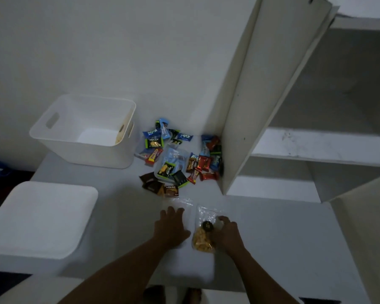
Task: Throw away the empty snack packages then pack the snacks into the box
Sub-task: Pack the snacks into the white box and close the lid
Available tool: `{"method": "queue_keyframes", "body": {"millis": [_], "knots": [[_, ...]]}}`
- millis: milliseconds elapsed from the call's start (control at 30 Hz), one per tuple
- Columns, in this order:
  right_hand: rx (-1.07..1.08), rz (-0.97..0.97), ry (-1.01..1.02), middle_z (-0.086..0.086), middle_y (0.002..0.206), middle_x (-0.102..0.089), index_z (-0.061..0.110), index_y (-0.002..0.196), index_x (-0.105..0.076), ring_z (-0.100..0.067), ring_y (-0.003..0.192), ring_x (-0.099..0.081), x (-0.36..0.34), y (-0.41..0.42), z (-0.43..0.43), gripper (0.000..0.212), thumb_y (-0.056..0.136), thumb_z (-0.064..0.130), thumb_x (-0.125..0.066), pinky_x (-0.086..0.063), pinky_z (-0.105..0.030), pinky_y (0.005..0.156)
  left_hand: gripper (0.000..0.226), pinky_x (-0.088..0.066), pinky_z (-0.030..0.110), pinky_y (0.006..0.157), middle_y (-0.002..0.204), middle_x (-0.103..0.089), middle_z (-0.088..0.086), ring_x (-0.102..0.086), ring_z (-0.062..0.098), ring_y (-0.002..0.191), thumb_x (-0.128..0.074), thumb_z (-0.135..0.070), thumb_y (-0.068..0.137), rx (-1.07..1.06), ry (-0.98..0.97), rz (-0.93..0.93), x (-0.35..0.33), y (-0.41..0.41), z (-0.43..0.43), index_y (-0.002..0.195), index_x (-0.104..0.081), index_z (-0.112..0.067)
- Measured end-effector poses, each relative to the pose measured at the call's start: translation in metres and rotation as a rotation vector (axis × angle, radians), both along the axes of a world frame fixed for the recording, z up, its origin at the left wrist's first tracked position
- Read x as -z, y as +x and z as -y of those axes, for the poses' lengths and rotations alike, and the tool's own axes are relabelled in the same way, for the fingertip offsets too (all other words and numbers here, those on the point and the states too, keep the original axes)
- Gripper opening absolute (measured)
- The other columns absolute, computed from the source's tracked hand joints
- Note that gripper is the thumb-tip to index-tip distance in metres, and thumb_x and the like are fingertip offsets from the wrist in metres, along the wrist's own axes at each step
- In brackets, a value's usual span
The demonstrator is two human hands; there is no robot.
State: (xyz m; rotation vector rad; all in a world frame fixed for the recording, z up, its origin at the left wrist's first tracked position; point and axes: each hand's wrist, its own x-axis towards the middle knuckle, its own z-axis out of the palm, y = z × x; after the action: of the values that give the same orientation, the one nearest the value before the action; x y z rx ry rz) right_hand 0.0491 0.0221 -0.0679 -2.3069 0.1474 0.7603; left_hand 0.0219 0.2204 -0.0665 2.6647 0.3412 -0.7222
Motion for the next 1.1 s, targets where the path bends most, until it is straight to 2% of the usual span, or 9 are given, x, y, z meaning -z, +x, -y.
{"method": "queue_keyframes", "body": {"millis": [67,133,267,367,567,733,833,967,1100], "knots": [[-0.069,-0.007,0.017,-0.014,0.123,-0.053,0.012,0.137,-0.041,-0.022,0.101,-0.052,0.005,-0.009,0.002,0.076,0.072,0.028,-0.077,-0.047,-0.021,0.066,0.086,-0.045,0.050,0.099,0.146,-0.030,0.008,-0.035,0.035,0.130,-0.066,-0.055,0.079,-0.003,0.021,-0.026,0.009,-0.006,0.006,0.148,-0.023,-0.029],[-0.131,0.035,0.066,-0.005,0.120,-0.047,0.014,0.139,-0.035,-0.018,0.105,-0.042,0.008,-0.015,0.002,0.089,0.063,0.037,-0.075,-0.037,-0.022,0.068,0.091,-0.047,0.050,0.097,0.147,-0.028,0.009,-0.035,0.036,0.130,-0.068,-0.056,0.078,0.013,0.063,-0.024,0.016,-0.010,0.009,0.150,-0.019,-0.029],[-0.106,0.097,0.135,0.007,0.090,-0.062,0.013,0.119,-0.050,-0.009,0.085,-0.064,0.022,-0.022,0.006,0.066,0.057,0.018,-0.076,-0.046,-0.008,0.069,0.090,-0.049,0.045,0.095,0.148,-0.027,0.010,-0.037,0.036,0.128,-0.071,-0.035,0.082,0.043,0.111,0.050,0.018,-0.018,0.010,0.151,-0.014,-0.028],[-0.136,0.104,0.164,0.011,0.098,-0.059,0.020,0.119,-0.045,-0.002,0.088,-0.060,0.019,-0.024,0.008,0.067,0.066,0.001,-0.083,-0.041,0.002,0.072,0.082,-0.048,0.046,0.099,0.155,-0.018,0.010,-0.032,0.039,0.134,-0.062,-0.016,0.086,0.006,0.028,0.087,0.018,-0.022,0.007,0.152,-0.015,-0.031],[-0.132,0.151,0.204,0.005,0.114,-0.062,0.024,0.122,-0.054,-0.011,0.105,-0.061,0.007,-0.023,-0.001,0.061,0.070,0.004,-0.081,-0.043,-0.001,0.080,0.070,-0.046,0.048,0.101,0.162,-0.006,0.005,-0.023,0.034,0.142,-0.052,0.002,0.086,-0.023,-0.197,0.285,0.014,-0.025,-0.008,0.143,-0.037,-0.036],[-0.039,0.331,0.316,0.016,0.117,-0.060,0.033,0.121,-0.058,0.004,0.103,-0.057,-0.026,-0.009,-0.022,0.046,0.081,0.024,-0.078,-0.044,-0.011,0.092,0.054,-0.043,0.041,0.109,0.157,-0.027,0.010,-0.031,0.029,0.141,-0.059,-0.002,0.087,-0.063,-0.277,0.501,-0.010,-0.017,-0.022,0.135,-0.052,-0.025],[-0.060,0.450,0.375,0.028,0.115,-0.055,0.048,0.120,-0.049,0.012,0.104,-0.054,-0.049,0.005,-0.033,0.058,0.082,0.013,-0.076,-0.042,-0.005,0.088,0.045,-0.056,0.038,0.091,0.127,-0.057,0.006,-0.058,0.016,0.111,-0.062,-0.003,0.081,-0.098,-0.344,0.742,-0.038,-0.005,-0.027,0.124,-0.057,-0.016],[-0.069,0.541,0.455,0.012,0.126,-0.057,0.031,0.134,-0.051,0.013,0.108,-0.054,-0.072,0.029,-0.056,0.070,0.076,0.000,-0.075,-0.042,-0.001,0.085,0.047,-0.053,0.010,0.082,0.112,-0.067,0.010,-0.064,0.014,0.099,-0.081,-0.005,0.075,-0.312,-0.396,0.989,-0.061,0.007,-0.038,0.117,-0.061,-0.001],[-0.100,0.624,0.518,0.012,0.125,-0.056,0.021,0.136,-0.053,0.009,0.107,-0.055,-0.096,0.051,-0.089,0.064,0.079,0.013,-0.081,-0.042,-0.001,0.085,0.056,-0.056,0.028,0.083,0.117,-0.066,0.004,-0.065,0.018,0.099,-0.085,-0.019,0.073,-0.540,-0.466,1.059,-0.087,0.019,-0.057,0.122,-0.059,-0.008]]}}
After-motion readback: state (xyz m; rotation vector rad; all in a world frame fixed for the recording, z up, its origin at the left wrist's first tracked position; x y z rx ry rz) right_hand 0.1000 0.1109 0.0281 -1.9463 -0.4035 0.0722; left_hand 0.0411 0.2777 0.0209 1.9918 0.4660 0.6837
